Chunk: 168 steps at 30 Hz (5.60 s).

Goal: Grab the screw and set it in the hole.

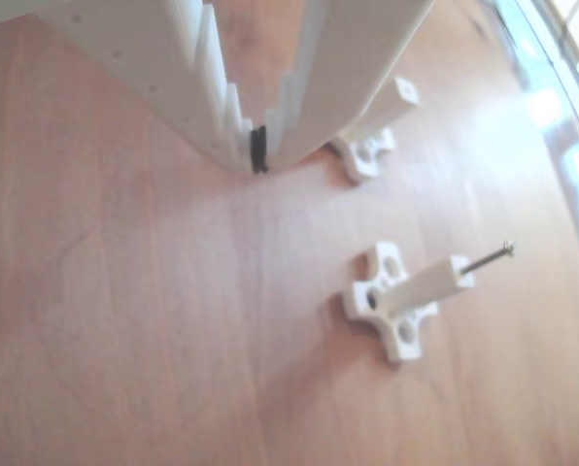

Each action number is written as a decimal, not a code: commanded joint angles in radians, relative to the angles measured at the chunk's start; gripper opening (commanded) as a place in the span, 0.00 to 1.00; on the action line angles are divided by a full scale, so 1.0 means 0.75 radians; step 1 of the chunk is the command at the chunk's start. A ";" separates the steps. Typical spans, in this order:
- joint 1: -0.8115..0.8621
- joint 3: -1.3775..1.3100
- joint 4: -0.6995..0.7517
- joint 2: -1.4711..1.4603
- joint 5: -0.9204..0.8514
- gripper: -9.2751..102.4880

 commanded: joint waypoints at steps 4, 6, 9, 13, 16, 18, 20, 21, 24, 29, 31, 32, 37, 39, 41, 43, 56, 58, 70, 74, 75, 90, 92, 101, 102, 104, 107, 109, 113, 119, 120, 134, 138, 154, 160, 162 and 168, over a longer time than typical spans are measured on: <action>-0.076 -0.059 0.092 0.027 -0.076 0.04; -0.076 -0.059 0.092 0.027 -0.076 0.04; -0.076 -0.059 0.092 0.027 -0.076 0.04; -0.076 -0.059 0.092 0.027 -0.074 0.04; -0.076 -0.059 0.092 0.027 -0.074 0.04; -0.076 -0.059 0.092 0.027 -0.076 0.04; -0.076 -0.059 0.092 0.027 -0.076 0.04; -0.076 -0.059 0.092 0.027 -0.076 0.04; -0.076 -0.059 0.092 0.027 -0.076 0.04; -0.076 -0.059 0.092 0.027 -0.076 0.04; -0.076 -0.059 0.092 0.027 -0.076 0.04; -0.076 -0.059 0.092 0.027 -0.076 0.04; -0.076 -0.059 0.092 0.027 -0.078 0.04; -0.078 -0.059 0.092 0.025 -0.078 0.04; -0.078 -0.061 0.092 0.025 -0.078 0.04; -0.076 -0.061 0.082 0.022 -0.082 0.04; -0.057 -0.430 -0.072 -0.517 -0.057 0.04; -0.057 -0.497 -0.067 -0.587 -0.037 0.04; -0.061 -0.939 0.027 -1.064 0.047 0.05; -0.061 -1.109 0.100 -1.235 0.057 0.07; -0.061 -1.164 0.127 -1.289 0.057 0.08; -0.043 -1.620 0.229 -1.824 0.074 0.09; -0.037 -1.649 0.215 -1.869 0.074 0.09; -0.006 -1.800 0.160 -2.047 0.074 0.12; -0.002 -1.814 0.157 -2.062 0.076 0.13; 0.004 -1.837 0.153 -2.092 0.076 0.13; 0.010 -1.857 0.147 -2.139 0.080 0.13; 0.014 -1.859 0.143 -2.168 0.080 0.13; 0.014 -1.876 0.125 -2.217 0.082 0.13; 0.018 -1.892 0.080 -2.262 0.088 0.12; 0.018 -1.896 0.076 -2.264 0.088 0.12; 0.020 -1.925 0.047 -2.321 0.094 0.12; 0.020 -1.935 0.055 -2.340 0.090 0.12; 0.025 -1.990 0.133 -2.399 0.076 0.15; 0.025 -1.992 0.133 -2.409 0.074 0.15; 0.022 -1.994 0.133 -2.416 0.074 0.15; 0.020 -1.994 0.121 -2.434 0.074 0.15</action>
